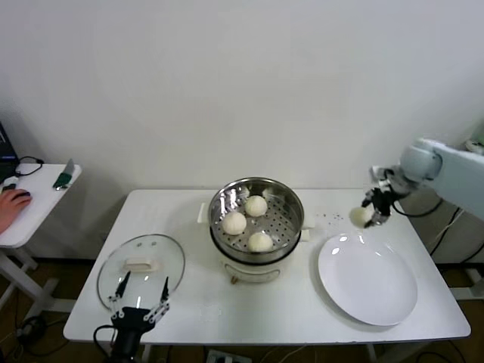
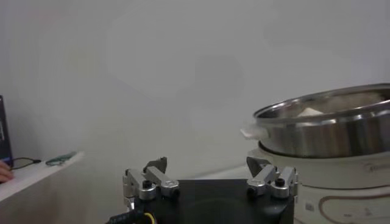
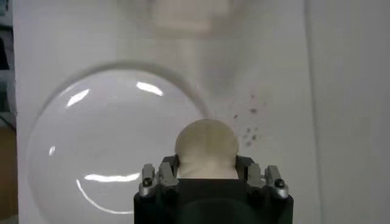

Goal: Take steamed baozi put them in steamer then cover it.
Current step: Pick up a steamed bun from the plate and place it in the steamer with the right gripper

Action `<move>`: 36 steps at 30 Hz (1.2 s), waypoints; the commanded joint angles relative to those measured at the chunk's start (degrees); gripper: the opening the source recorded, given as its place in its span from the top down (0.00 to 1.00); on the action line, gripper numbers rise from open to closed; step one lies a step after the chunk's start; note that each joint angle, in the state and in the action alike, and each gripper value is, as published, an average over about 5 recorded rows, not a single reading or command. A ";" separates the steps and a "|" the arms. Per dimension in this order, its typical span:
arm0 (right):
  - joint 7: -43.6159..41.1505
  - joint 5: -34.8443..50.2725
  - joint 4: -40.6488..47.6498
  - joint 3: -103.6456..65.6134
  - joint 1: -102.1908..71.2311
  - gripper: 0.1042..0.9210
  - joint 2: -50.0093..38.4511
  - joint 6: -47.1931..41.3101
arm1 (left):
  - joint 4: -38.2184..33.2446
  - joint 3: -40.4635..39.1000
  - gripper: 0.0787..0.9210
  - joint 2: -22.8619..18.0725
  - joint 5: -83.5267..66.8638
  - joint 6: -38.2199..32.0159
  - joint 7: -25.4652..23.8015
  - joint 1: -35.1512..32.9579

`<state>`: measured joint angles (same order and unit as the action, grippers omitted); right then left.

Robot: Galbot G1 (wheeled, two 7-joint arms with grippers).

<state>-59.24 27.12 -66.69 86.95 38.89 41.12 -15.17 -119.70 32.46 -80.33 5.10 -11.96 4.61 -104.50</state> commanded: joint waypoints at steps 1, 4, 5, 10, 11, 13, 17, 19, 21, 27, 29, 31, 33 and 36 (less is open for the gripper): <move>1.04 22.99 -1.16 15.35 20.87 0.36 12.83 -3.33 | -0.57 -1.10 0.12 0.31 0.50 0.15 -0.39 -0.10; 1.95 26.46 -1.99 15.66 21.47 0.36 16.68 -4.59 | -0.74 -1.58 0.12 0.36 0.76 -0.04 -0.56 -0.20; 2.33 27.46 -2.21 15.77 21.41 0.36 18.05 -4.97 | -0.76 -1.67 0.12 0.37 0.82 -0.10 -0.55 -0.21; 3.99 30.28 -2.60 15.94 19.07 0.36 24.69 -6.52 | -0.82 -1.62 0.12 0.10 2.17 1.09 0.06 0.09; 4.25 30.30 -2.62 15.95 18.41 0.36 25.77 -6.72 | -0.68 -1.57 0.12 0.01 2.37 1.22 0.10 0.17; 4.75 30.17 -2.60 15.95 16.90 0.36 27.97 -7.07 | -0.20 -1.44 0.12 -0.08 2.36 0.96 0.19 0.27; 6.19 29.88 -2.25 15.45 13.41 0.36 31.03 -8.22 | 0.25 -1.11 0.12 0.06 1.75 0.31 0.39 -0.17; 6.86 29.27 -2.04 15.21 11.65 0.36 31.87 -8.72 | 0.12 -0.98 0.12 0.16 1.50 0.16 0.43 -0.47; 7.44 28.40 -1.97 15.10 10.16 0.36 32.16 -9.13 | -0.07 -0.82 0.12 0.20 1.33 0.02 0.45 -0.69; 8.51 25.41 -2.32 15.81 6.92 0.36 31.21 -9.69 | -0.24 0.04 0.12 0.59 -0.14 -0.46 0.56 -1.46; 8.88 24.24 -2.39 16.00 5.90 0.36 30.45 -9.83 | -0.15 0.30 0.12 0.71 -0.45 -0.68 0.60 -1.68; 9.20 23.05 -2.21 16.08 4.81 0.36 29.63 -9.90 | -0.05 0.54 0.12 0.77 -0.69 -0.82 0.63 -1.83; 9.35 22.14 -1.68 15.95 3.92 0.36 29.12 -9.87 | 0.04 0.73 0.12 0.80 -0.85 -0.88 0.65 -1.91; 9.24 21.14 0.30 15.34 2.97 0.36 29.21 -9.67 | 0.23 0.81 0.12 0.73 -0.95 -0.86 0.65 -1.92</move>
<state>-51.03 50.49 -68.21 102.03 45.42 69.38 -24.31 -119.70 33.17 -79.57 4.65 -12.78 5.24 -106.23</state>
